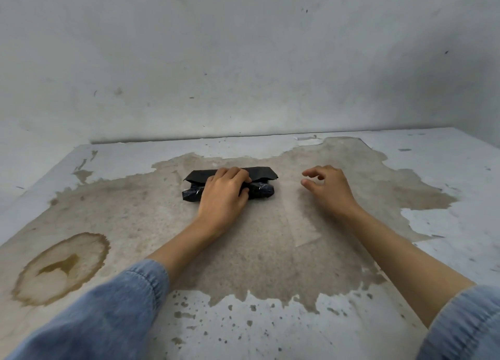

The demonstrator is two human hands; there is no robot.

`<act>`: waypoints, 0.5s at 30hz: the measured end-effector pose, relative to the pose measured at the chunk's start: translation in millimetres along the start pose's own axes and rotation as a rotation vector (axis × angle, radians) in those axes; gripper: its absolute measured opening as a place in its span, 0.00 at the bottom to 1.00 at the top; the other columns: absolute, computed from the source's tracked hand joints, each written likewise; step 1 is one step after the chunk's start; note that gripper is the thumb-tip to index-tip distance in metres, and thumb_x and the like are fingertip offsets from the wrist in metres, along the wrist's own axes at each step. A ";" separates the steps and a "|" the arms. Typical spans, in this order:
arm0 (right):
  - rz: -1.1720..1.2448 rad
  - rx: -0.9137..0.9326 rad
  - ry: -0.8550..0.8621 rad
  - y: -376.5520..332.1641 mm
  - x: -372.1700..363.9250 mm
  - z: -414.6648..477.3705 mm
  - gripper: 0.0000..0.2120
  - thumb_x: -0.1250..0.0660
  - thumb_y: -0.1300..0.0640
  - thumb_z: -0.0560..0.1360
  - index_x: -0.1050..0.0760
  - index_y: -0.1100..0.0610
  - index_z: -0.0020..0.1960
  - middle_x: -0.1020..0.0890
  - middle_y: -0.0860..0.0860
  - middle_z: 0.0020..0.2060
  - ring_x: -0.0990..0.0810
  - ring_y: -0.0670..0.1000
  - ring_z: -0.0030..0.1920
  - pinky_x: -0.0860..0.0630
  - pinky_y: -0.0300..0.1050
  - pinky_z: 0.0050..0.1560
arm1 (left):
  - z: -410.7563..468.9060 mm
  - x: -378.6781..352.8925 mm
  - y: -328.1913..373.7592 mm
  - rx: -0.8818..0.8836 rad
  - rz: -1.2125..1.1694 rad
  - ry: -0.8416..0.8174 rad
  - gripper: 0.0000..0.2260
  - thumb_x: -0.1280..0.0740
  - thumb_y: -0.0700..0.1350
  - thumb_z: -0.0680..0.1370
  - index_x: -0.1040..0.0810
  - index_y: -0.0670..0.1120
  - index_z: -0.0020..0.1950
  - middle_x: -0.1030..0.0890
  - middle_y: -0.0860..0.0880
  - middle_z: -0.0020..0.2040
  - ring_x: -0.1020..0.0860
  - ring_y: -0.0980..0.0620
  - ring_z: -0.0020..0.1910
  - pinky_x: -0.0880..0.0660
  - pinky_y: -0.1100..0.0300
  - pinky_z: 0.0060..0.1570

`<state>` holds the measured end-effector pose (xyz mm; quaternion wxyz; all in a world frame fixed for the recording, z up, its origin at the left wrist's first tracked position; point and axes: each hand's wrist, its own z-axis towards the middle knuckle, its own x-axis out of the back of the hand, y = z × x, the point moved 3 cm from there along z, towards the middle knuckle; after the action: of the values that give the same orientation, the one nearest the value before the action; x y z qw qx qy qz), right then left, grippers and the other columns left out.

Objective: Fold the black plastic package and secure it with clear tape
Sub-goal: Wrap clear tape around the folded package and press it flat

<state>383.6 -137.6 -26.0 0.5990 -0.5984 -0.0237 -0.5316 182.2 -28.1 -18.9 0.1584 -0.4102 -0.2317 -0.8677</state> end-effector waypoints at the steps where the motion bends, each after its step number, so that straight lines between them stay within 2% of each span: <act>1: -0.032 -0.026 -0.031 1.5 -1.8 -0.1 0.13 0.34 0.54 0.76 0.22 0.56 0.58 0.23 0.54 0.55 0.32 0.55 0.63 0.34 0.45 0.58 | 0.1 0.3 0.5 0.003 -0.006 0.000 0.08 0.32 0.39 0.72 0.21 0.43 0.51 0.19 0.49 0.52 0.24 0.44 0.53 0.28 0.49 0.49; 4: -0.156 -0.062 -0.085 -0.3 -6.8 -0.9 0.17 0.37 0.50 0.77 0.24 0.56 0.63 0.26 0.54 0.61 0.36 0.55 0.66 0.37 0.48 0.63 | -1.0 1.0 1.0 0.007 -0.003 0.001 0.08 0.32 0.43 0.73 0.21 0.44 0.51 0.19 0.49 0.51 0.24 0.45 0.53 0.27 0.49 0.50; 7: -0.207 -0.067 -0.086 -3.8 -10.0 0.5 0.19 0.37 0.48 0.77 0.24 0.56 0.63 0.26 0.54 0.63 0.37 0.55 0.67 0.37 0.48 0.63 | -1.3 1.1 1.4 0.004 0.004 0.006 0.08 0.32 0.45 0.74 0.21 0.44 0.51 0.19 0.49 0.51 0.24 0.46 0.52 0.28 0.50 0.50; 15: -0.182 -0.077 -0.047 -8.3 -13.3 0.3 0.11 0.35 0.50 0.76 0.20 0.55 0.54 0.24 0.54 0.58 0.35 0.55 0.64 0.36 0.49 0.60 | -0.3 1.4 5.1 0.024 0.026 0.012 0.07 0.33 0.46 0.76 0.21 0.45 0.51 0.19 0.50 0.50 0.24 0.47 0.52 0.31 0.52 0.52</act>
<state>372.5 -127.0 -29.1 0.5242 -0.6286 -0.0715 -0.5701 183.5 -32.7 -16.7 0.1759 -0.4059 -0.2358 -0.8652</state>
